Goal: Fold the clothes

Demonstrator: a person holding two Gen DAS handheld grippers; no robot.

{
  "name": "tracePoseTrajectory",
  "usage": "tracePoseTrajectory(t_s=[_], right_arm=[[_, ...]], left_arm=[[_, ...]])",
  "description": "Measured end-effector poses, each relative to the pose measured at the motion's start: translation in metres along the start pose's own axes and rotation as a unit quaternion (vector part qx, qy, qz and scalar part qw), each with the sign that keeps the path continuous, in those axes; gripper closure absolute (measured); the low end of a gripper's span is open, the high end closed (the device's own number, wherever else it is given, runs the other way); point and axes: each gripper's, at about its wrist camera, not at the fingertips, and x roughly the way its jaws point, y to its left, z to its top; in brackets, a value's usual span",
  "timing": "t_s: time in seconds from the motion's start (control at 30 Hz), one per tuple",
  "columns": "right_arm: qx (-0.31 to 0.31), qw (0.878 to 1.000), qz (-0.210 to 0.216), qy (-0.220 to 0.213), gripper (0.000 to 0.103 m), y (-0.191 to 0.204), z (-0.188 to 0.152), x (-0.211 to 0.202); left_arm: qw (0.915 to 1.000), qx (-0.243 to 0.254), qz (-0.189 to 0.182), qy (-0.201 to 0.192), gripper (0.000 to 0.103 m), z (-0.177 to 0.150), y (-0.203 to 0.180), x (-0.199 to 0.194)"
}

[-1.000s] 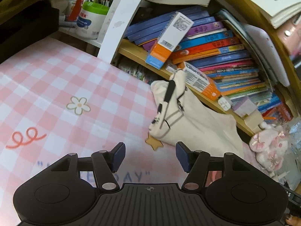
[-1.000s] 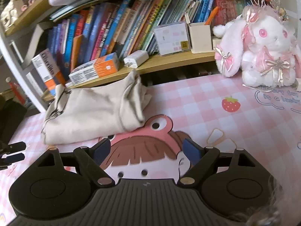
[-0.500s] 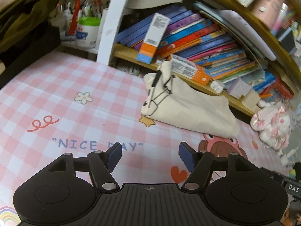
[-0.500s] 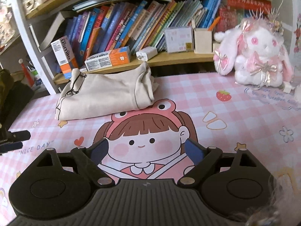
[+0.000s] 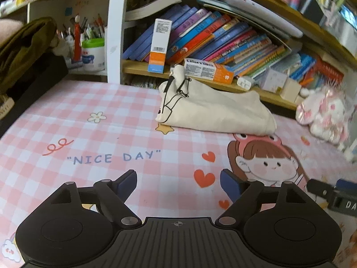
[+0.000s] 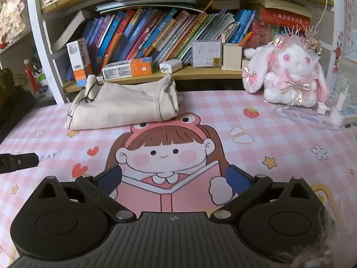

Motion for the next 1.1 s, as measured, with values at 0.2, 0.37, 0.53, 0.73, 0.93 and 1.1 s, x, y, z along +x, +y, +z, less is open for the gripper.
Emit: tracePoseTrajectory(t_s=[0.2,0.37,0.53,0.73,0.93,1.1], right_arm=[[0.005,1.0,-0.011,0.0,0.0,0.004,-0.011,-0.009],[-0.014,1.0,-0.025,-0.012,0.0,0.012,-0.025,-0.017],[-0.031,0.999,-0.018,-0.003,0.0,0.017,-0.033,-0.018],[-0.035,0.999,-0.019,-0.001,0.0,0.018,-0.034,-0.017],[-0.035,0.999,-0.02,0.0,0.0,0.019,-0.035,-0.015],[-0.033,0.999,-0.021,0.002,0.0,0.018,-0.035,-0.015]], left_arm=[[0.9995,0.03,0.011,-0.006,0.012,-0.013,-0.012,-0.009],[0.9992,0.037,0.014,-0.007,0.009,-0.018,-0.019,-0.015],[0.9987,0.047,0.018,-0.002,0.007,-0.023,-0.024,-0.015],[0.9985,0.052,0.018,0.004,0.004,-0.024,-0.026,-0.015],[0.9982,0.057,0.017,0.006,0.004,-0.025,-0.027,-0.014],[0.9981,0.058,0.016,0.009,0.004,-0.025,-0.028,-0.013]])
